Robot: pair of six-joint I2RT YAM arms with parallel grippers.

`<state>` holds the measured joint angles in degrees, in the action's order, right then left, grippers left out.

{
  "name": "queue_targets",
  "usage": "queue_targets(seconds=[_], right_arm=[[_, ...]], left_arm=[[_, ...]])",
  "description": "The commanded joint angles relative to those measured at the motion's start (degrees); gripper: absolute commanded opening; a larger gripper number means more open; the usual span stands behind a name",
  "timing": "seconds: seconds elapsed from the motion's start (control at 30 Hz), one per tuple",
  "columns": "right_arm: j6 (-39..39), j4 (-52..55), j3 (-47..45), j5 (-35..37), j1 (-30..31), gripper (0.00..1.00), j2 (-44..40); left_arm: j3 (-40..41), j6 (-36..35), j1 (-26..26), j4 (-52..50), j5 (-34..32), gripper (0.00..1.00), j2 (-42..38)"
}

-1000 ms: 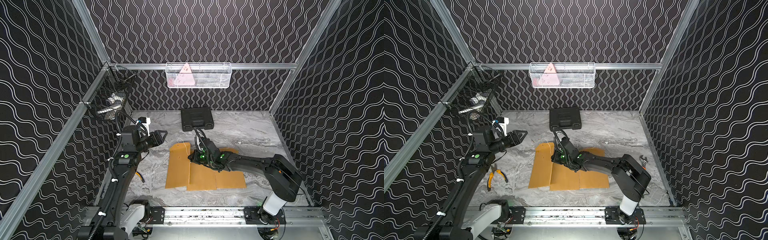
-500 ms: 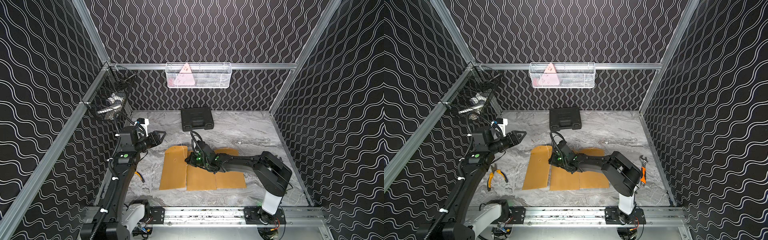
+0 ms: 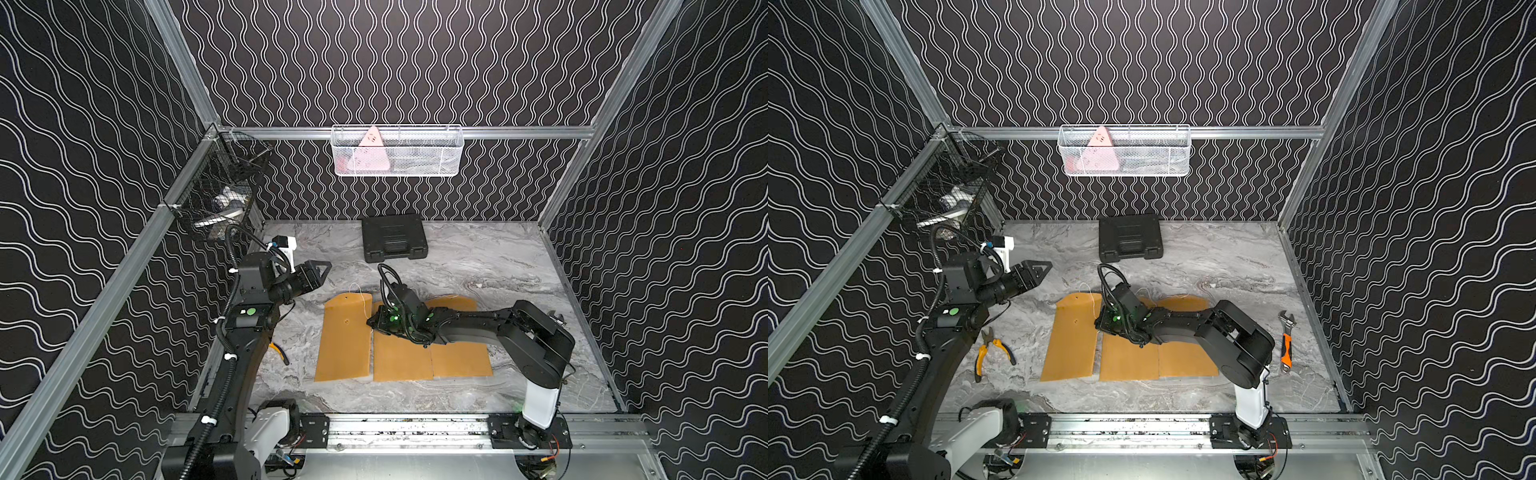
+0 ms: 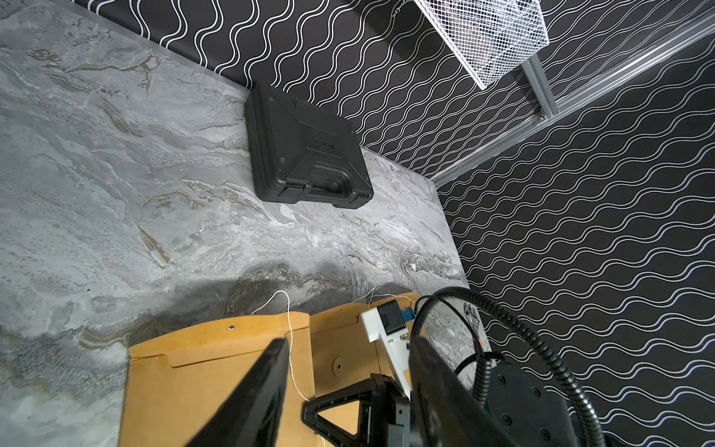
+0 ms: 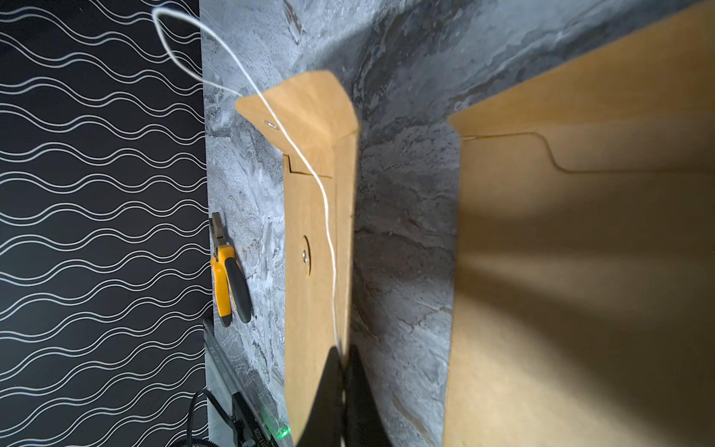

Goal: Open the file bag
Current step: Place the file bag at the center of the board.

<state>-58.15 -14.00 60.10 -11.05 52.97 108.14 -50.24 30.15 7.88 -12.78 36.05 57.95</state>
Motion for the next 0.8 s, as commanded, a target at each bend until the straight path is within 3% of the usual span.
queue_targets(seconds=[0.0, 0.77], right_arm=[[-1.1, -0.7, 0.0, 0.8, 0.1, 0.07, 0.2], [-1.3, 1.5, 0.3, 1.6, 0.0, 0.21, 1.1]], left_arm=[[0.1, 0.1, 0.2, 1.6, 0.8, 0.54, 0.1], [0.3, 0.4, 0.6, 2.1, 1.3, 0.53, 0.0]])
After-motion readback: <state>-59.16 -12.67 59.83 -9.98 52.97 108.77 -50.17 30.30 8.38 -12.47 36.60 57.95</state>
